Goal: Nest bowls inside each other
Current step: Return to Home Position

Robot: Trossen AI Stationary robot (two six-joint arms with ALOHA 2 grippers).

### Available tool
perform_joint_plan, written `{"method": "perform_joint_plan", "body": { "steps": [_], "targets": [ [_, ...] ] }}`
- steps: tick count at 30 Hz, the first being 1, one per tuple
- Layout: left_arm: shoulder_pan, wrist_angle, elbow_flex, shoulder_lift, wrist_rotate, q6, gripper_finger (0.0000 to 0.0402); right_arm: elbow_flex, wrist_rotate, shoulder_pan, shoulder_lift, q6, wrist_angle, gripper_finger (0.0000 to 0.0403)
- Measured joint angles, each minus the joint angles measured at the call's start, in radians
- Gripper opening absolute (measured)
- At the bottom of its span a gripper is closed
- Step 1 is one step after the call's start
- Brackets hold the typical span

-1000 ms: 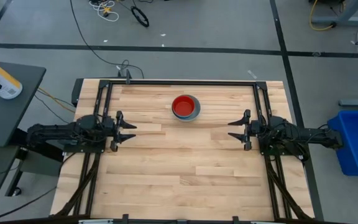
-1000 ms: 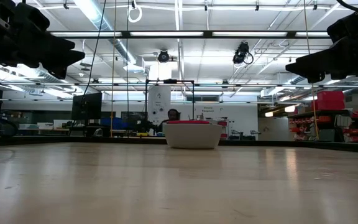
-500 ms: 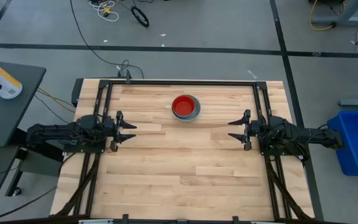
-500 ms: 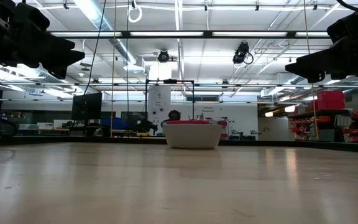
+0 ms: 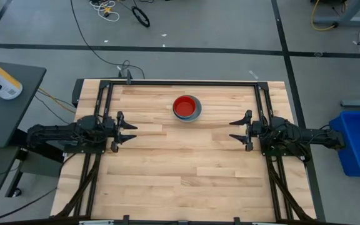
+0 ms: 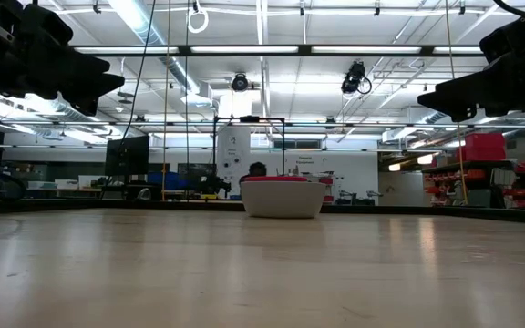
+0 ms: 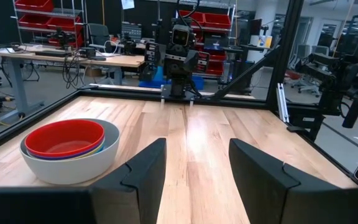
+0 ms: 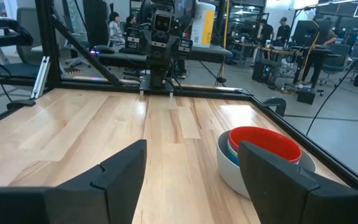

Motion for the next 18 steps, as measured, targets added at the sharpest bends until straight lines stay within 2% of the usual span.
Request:
{"method": "perform_joint_plan", "body": {
  "steps": [18],
  "targets": [
    [0.000, 0.000, 0.000, 0.000, 0.000, 0.000, 0.0183, 0.000, 0.000, 0.000, 0.000, 0.000, 0.000, 0.0269]
  ]
}}
